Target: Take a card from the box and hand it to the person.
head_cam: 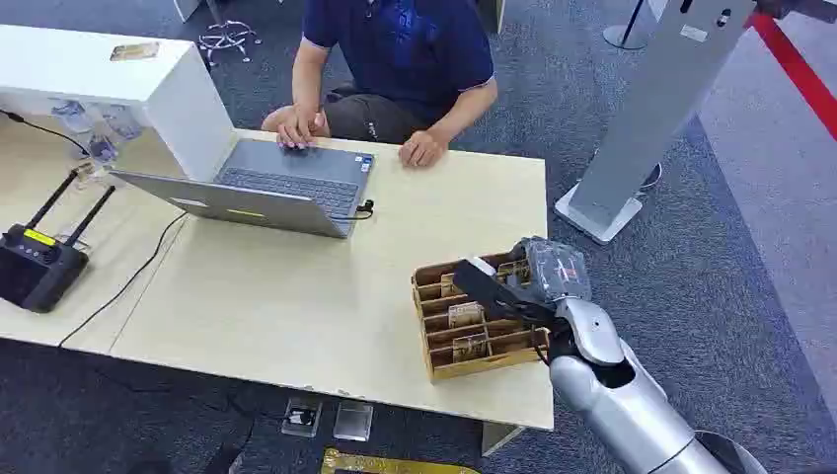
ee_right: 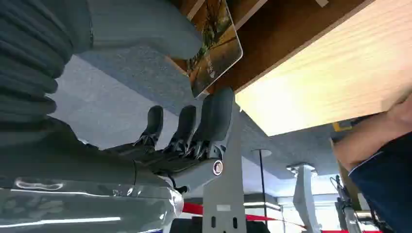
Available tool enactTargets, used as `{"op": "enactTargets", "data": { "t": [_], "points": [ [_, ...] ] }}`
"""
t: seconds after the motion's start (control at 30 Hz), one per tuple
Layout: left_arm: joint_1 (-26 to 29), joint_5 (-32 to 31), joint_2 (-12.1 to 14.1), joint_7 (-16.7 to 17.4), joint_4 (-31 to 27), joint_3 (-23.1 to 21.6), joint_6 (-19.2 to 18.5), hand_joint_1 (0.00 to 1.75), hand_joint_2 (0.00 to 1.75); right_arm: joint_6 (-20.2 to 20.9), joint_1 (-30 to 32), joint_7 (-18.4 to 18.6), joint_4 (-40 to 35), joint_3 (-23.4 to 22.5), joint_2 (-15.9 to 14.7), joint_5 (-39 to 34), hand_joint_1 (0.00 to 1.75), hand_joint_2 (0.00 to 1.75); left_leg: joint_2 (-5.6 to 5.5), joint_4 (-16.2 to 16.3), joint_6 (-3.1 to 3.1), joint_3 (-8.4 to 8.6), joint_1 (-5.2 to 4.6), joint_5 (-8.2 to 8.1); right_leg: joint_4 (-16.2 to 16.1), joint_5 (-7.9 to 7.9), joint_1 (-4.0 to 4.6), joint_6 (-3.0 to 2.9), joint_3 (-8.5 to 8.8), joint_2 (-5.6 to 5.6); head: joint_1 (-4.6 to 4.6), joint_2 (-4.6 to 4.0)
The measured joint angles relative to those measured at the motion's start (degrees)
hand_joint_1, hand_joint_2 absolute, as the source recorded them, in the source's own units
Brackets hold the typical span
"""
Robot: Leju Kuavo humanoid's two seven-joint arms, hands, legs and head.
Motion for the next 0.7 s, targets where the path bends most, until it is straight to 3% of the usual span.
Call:
{"op": "enactTargets", "data": {
  "t": [0.47, 0.7],
  "points": [
    [0.0, 0.0, 0.0, 0.0, 0.0, 0.0, 0.15, 0.0, 0.0, 0.07, 0.07, -0.46, 0.85, 0.06, 0.07, 0.22, 0.8, 1.75, 0.0, 0.0, 0.0, 0.0, 0.0, 0.0, 0.0, 0.0, 0.0, 0.0, 0.0, 0.0, 0.02, 0.0],
    [0.0, -0.02, 0.0, 0.0, 0.0, 0.0, 0.07, 0.0, 0.0, 0.04, 0.06, -0.39, 1.29, 0.13, 0.22, 0.2, 0.89, 1.75, 0.0, 0.0, 0.0, 0.0, 0.0, 0.0, 0.0, 0.0, 0.0, 0.0, 0.0, 0.0, 0.0, 0.0]
  ]
}}
